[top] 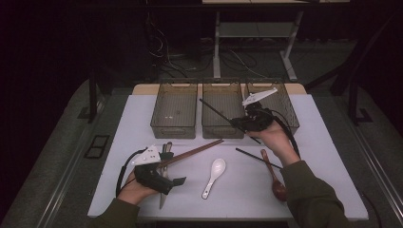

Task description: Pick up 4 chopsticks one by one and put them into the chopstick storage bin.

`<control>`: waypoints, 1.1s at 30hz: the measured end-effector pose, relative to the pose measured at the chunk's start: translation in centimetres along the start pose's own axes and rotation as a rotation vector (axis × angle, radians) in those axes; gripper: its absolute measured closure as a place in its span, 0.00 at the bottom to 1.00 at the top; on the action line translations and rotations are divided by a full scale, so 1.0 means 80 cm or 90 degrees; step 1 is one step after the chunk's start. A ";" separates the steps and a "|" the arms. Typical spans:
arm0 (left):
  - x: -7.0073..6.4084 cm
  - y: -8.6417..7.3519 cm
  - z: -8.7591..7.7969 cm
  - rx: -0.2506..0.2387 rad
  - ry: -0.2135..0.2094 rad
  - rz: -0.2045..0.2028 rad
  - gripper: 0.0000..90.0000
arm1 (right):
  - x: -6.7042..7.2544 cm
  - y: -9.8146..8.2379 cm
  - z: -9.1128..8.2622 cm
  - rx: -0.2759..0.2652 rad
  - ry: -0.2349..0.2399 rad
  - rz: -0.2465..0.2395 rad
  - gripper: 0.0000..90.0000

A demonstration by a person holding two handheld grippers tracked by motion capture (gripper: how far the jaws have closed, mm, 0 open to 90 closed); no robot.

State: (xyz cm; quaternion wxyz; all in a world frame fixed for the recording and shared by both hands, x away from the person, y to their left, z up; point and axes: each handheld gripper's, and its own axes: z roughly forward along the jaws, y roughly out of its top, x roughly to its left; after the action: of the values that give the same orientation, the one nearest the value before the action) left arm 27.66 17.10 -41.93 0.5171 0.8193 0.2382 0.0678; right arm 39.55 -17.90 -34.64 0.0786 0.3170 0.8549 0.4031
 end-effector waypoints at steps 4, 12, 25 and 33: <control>-0.002 0.000 0.001 0.001 -0.001 0.004 0.00 | 0.002 0.012 0.013 0.002 -0.001 0.004 0.95; -0.002 0.000 0.001 0.006 -0.002 0.007 0.00 | 0.005 0.036 0.038 0.016 -0.005 0.005 0.95; -0.002 0.000 0.000 0.006 -0.004 0.011 0.00 | 0.010 0.077 0.079 0.017 -0.007 0.010 0.95; -0.002 0.000 -0.001 0.002 -0.006 0.009 0.00 | 0.023 0.105 0.111 0.009 0.005 0.005 0.95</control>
State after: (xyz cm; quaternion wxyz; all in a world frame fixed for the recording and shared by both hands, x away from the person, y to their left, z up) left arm 27.48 17.06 -41.85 0.5164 0.8222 0.2297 0.0671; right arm 45.61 -7.13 -34.07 0.0715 0.3191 0.8569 0.3984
